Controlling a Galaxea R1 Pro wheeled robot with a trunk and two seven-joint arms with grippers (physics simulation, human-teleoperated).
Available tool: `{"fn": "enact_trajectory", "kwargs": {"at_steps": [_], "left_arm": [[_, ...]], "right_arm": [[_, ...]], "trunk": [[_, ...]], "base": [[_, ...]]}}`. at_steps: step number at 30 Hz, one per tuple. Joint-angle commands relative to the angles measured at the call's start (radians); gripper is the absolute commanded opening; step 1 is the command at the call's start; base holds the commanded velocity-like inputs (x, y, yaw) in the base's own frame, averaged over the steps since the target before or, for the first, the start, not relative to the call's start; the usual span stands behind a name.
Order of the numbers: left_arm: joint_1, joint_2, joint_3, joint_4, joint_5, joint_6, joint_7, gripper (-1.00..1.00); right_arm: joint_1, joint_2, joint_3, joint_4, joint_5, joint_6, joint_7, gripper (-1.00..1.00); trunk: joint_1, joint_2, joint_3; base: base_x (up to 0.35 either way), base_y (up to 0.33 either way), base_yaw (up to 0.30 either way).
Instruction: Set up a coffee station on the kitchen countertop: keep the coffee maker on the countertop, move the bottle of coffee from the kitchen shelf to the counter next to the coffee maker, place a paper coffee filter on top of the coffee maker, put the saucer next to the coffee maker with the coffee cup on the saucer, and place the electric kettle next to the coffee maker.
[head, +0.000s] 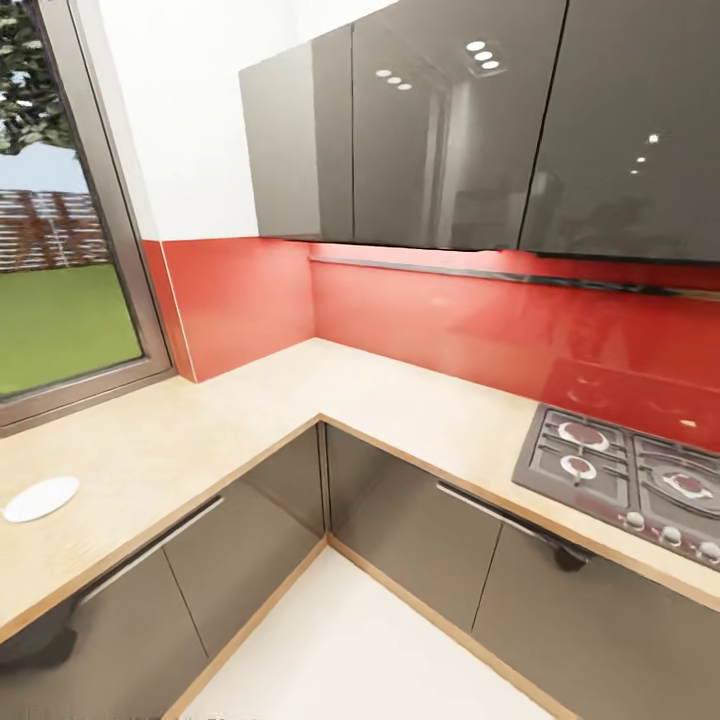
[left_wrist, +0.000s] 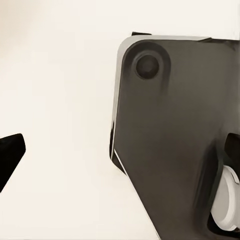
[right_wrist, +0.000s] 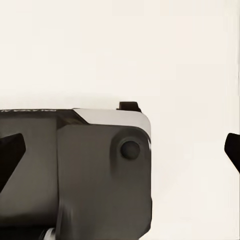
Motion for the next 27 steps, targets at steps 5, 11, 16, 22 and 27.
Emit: {"fn": "enact_trajectory", "kwargs": {"at_steps": [5, 11, 16, 22, 27], "left_arm": [[0.000, 0.000, 0.007, 0.000, -0.010, -0.004, 0.003, 1.00], [-0.001, 0.001, 0.007, 0.000, -0.010, -0.004, 0.003, 1.00], [-0.001, 0.001, 0.007, 0.000, -0.010, -0.004, 0.003, 1.00], [0.000, 0.001, 0.007, 0.000, -0.010, -0.004, 0.003, 1.00], [0.000, 0.001, 0.007, 0.001, -0.010, -0.004, 0.003, 1.00]], "right_arm": [[0.000, 0.000, -0.004, 0.000, 0.006, 0.000, -0.003, 1.00], [-0.001, -0.001, -0.004, 0.000, 0.005, 0.000, -0.003, 1.00], [-0.001, -0.002, -0.004, 0.000, 0.006, 0.001, -0.005, 1.00], [-0.001, -0.003, -0.003, 0.000, 0.007, 0.000, -0.005, 1.00], [0.000, -0.003, -0.002, 0.000, 0.007, 0.001, -0.005, 1.00]], "trunk": [[0.001, -0.002, -0.006], [0.001, -0.002, -0.010], [0.001, -0.002, -0.012], [0.001, -0.002, -0.014], [0.001, -0.002, -0.017]], "base": [[0.038, -0.228, 0.269], [0.003, -0.033, 0.269], [0.000, -0.004, 0.272], [0.000, 0.000, 0.275], [0.000, 0.000, 0.275]]}}
